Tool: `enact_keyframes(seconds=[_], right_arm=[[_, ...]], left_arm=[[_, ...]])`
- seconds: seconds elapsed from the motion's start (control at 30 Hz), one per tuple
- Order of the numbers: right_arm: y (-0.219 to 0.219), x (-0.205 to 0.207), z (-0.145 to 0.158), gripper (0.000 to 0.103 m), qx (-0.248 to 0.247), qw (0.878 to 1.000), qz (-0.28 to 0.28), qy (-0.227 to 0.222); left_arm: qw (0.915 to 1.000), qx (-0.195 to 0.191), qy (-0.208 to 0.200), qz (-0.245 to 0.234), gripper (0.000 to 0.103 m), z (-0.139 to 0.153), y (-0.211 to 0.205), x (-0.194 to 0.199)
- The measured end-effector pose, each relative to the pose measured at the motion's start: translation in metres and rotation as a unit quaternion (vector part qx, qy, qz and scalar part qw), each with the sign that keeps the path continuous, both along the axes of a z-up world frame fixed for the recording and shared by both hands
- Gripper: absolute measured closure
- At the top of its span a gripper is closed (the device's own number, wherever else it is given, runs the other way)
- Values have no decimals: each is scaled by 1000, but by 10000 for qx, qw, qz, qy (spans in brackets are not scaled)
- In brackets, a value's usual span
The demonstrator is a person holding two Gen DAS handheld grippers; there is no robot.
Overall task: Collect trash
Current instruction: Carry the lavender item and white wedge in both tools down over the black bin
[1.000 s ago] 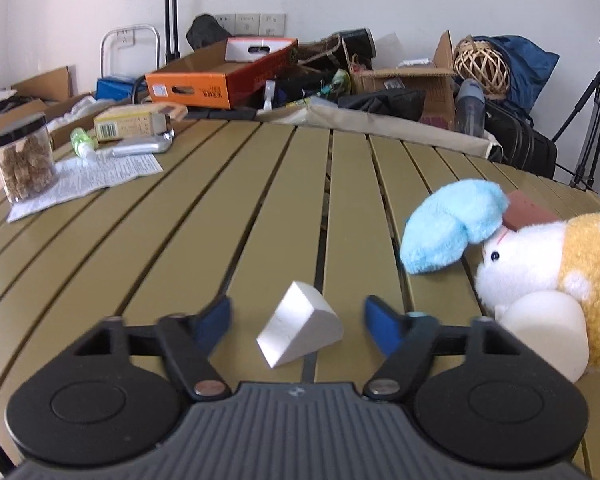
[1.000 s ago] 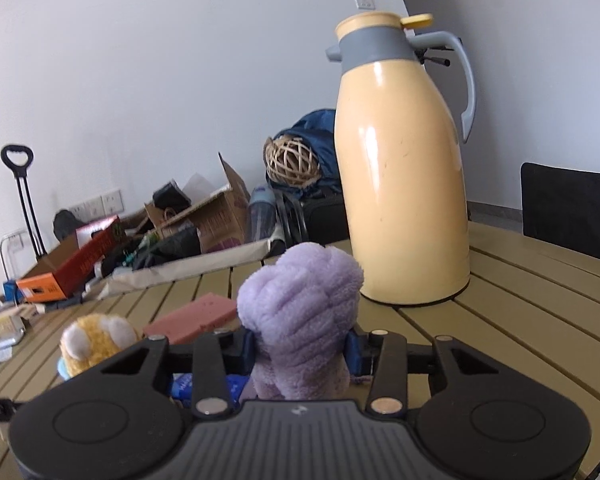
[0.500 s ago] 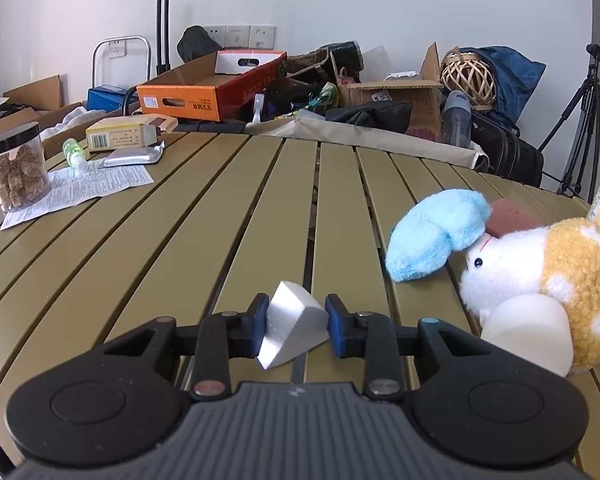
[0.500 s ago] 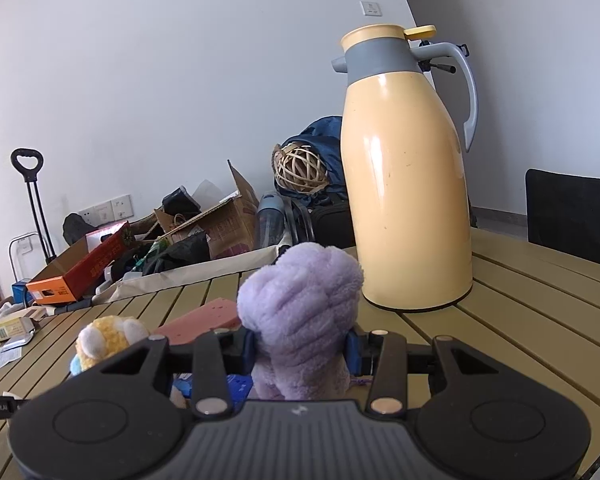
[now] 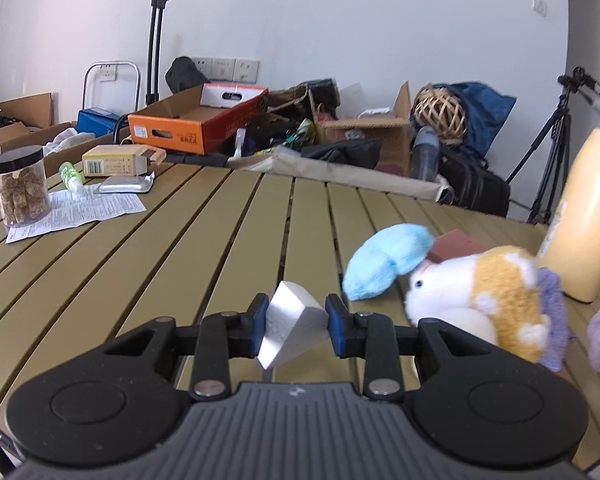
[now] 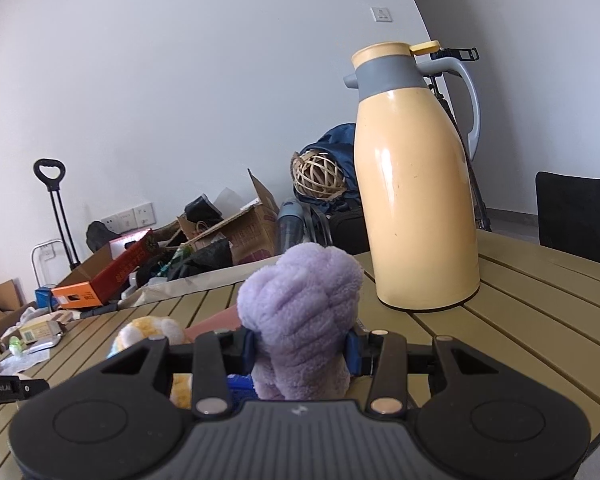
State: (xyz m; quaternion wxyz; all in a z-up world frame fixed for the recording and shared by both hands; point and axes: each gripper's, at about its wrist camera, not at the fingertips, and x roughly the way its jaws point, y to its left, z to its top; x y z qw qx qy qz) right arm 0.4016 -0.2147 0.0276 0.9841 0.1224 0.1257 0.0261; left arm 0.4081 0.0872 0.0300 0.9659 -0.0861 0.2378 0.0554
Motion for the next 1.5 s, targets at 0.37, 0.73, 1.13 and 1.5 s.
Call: enact_keyframes(seconds=[0.37, 0.73, 1.13, 1.5], right_arm=[[3, -36, 7, 63, 64, 9996, 247, -103], [-2, -93, -8, 63, -107, 9987, 486, 67], [7, -149, -42, 63, -421, 9918, 972, 711], [20, -186, -79, 63, -535, 9772, 1371, 1529]], left_arm=[[9992, -3, -364, -156, 71, 14, -14, -55], [9984, -12, -496, -260, 71, 7, -22, -118], [9994, -91, -72, -340, 71, -25, -24, -176], [9973, 205, 417, -576, 71, -59, -44, -220]])
